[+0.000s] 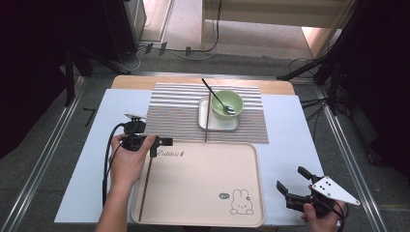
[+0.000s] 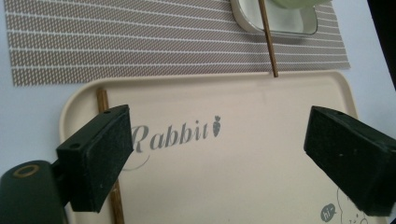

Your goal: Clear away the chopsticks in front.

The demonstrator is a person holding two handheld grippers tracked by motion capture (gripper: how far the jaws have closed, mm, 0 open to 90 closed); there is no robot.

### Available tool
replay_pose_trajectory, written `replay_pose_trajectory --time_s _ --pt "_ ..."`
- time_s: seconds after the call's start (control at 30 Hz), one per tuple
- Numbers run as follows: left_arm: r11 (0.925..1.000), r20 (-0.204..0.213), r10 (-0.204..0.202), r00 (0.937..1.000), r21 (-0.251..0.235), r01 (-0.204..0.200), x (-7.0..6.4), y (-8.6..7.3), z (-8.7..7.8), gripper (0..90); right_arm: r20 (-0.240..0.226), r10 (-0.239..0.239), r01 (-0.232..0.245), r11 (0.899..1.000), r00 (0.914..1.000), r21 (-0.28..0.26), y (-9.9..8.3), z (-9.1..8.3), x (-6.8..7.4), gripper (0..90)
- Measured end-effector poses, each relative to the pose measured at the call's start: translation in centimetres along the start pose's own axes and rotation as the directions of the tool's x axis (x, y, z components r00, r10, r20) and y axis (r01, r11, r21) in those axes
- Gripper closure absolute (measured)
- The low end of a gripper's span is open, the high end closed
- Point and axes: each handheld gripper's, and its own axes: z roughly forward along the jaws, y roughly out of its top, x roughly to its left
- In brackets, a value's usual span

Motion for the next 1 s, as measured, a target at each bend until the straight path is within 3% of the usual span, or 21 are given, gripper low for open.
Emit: replay_pose_trajectory --time_s 0.13,0.23,0.47,0.57,0.67,1.0 --pt "0.9997 0.008 0.012 0.9999 0.024 -0.012 -0.3 0.9 0.7 1.8 -0.007 -0.005 0.005 1.0 1.0 -0.003 0.0 0.0 0.0 8.2" --pt "0.999 0.01 0.025 0.9996 0.035 -0.026 -0.7 1.5 1.3 1.2 -0.011 -0.008 0.008 1.0 0.9999 -0.006 0.1 -0.1 0.0 2.0" --pt "0.9974 0.023 0.047 0.9986 0.054 -0.048 -1.2 3.0 2.5 1.3 -0.049 -0.022 0.02 0.999 0.9985 -0.045 0.4 -0.4 0.1 0.5" --pt "0.9962 0.023 0.053 0.9983 0.067 -0.055 -1.5 3.5 3.3 4.1 -0.053 -0.025 0.022 0.999 0.9983 -0.044 0.4 -0.4 0.2 0.1" --pt "0.9943 0.017 0.055 0.9984 0.09 -0.056 -1.7 3.9 4.1 14.9 -0.053 -0.032 0.03 0.999 0.9981 -0.035 0.3 -0.3 0.2 0.2" --pt "0.9908 0.025 0.069 0.9973 0.114 -0.072 -2.7 5.8 6.5 23.7 -0.056 -0.031 0.029 0.999 0.9979 -0.023 0.3 -0.2 0.1 0.2"
